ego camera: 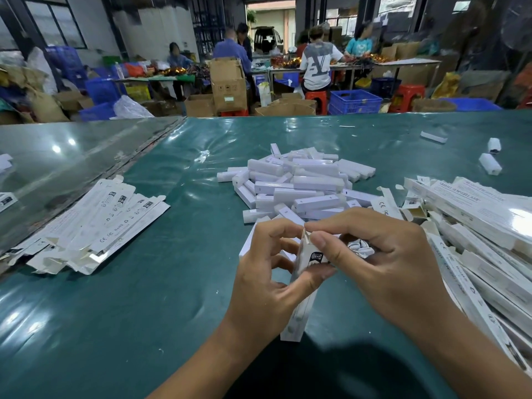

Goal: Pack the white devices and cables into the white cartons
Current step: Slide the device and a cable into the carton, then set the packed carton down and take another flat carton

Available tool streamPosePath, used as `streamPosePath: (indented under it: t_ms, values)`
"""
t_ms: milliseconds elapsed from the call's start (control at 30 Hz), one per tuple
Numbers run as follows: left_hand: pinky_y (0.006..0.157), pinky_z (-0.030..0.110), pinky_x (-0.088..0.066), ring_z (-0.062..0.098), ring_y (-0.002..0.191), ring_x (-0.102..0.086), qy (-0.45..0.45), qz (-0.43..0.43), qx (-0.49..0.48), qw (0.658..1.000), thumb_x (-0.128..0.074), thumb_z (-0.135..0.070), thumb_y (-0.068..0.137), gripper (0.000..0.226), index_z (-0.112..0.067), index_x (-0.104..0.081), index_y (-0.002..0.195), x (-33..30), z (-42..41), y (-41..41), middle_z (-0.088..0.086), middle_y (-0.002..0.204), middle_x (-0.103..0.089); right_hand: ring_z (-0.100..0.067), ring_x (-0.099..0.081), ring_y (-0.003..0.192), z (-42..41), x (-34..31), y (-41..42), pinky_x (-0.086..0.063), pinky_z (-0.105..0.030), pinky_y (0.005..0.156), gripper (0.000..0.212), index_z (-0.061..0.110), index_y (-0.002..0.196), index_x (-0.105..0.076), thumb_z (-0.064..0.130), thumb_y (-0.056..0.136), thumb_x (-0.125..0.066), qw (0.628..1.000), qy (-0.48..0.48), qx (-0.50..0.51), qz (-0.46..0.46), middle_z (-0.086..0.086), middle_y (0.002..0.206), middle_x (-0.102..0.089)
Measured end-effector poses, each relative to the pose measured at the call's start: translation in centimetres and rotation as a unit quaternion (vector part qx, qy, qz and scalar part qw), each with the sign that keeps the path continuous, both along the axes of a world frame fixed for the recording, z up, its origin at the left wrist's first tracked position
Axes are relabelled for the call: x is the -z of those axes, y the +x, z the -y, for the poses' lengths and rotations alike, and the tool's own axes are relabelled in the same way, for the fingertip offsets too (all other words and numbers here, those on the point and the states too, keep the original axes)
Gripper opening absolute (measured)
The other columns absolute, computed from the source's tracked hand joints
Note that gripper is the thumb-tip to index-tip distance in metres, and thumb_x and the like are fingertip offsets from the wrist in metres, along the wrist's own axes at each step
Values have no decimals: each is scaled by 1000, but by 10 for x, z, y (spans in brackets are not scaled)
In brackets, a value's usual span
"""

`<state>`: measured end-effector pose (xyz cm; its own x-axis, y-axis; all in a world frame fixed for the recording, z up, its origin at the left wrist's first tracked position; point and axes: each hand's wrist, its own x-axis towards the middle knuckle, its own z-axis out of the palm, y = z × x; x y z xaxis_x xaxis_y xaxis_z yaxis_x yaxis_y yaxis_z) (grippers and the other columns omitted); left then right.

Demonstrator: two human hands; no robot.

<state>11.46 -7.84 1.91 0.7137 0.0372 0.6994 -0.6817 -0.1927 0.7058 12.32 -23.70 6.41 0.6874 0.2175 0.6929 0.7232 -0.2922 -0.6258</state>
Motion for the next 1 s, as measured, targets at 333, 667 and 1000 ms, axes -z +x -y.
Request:
streamPosePath:
  t_ms: [333,667,1000]
  values:
    - [70,29,-52,15,87,-65,109,-143,104,978,-80,-31,80,49,-36,-47,117,8,-20,13,-12,98,-62,-7,-69,101,2,24,4,-51,-15,92,27,6,110,-74,26,91,-71,979,-91,68,168,-1,111,-74]
    - [68,34,-53,19,73,-61,22,-303,140,942,-73,-30,84,20,-13,-67,94,7,-47,32,1,81,-66,-11,-57,55,25,39,38,-46,-22,57,25,23,74,-63,26,83,-40,961,105,117,-227,1,72,-64]
    - [64,20,-52,4,70,-64,4,-281,18,959,-74,-40,84,26,-20,-63,96,17,-22,26,-12,80,-69,-16,-66,46,1,76,44,-53,-35,42,30,23,82,-74,41,100,-58,916,200,153,-313,2,67,-72]
